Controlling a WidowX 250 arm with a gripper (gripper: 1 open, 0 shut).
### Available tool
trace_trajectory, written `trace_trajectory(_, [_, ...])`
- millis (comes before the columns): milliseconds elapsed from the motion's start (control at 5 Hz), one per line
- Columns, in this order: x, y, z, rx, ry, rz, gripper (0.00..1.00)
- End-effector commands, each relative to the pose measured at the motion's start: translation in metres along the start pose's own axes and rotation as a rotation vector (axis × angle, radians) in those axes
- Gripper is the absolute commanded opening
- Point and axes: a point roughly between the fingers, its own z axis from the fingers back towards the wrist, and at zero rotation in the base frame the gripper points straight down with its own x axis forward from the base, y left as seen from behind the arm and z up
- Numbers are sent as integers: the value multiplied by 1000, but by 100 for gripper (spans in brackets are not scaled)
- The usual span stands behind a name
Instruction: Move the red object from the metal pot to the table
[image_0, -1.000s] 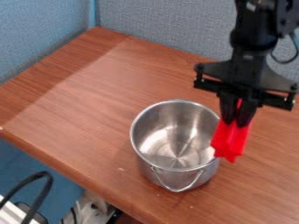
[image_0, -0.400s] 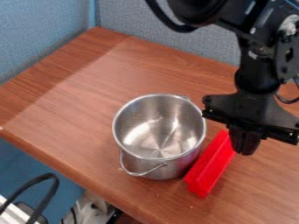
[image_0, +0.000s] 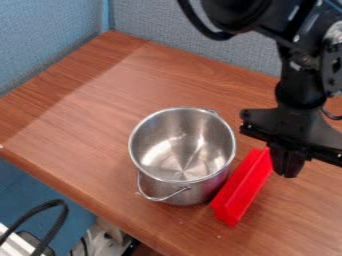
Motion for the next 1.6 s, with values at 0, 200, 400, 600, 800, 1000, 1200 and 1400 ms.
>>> trace_trajectory(0, [13,-6,11,-36,-51,-40,0])
trace_trajectory(200, [5,-9,-2,-50,-59,-71,0])
trace_trajectory(400, [-2,-11,-14,-66,-75,-92,0])
trace_trajectory(600, [-9,-15,-28,-71,-77,-124,0])
trace_trajectory(800, [-10,-3,-18,-52,-70,-91,0])
trace_trajectory(1000, [-12,5,-11,-35,-97,-72,0])
trace_trajectory(1200, [-7,16,12,5,-152,-75,0])
trace_trajectory(1400, [-1,47,26,16,-176,-20,0])
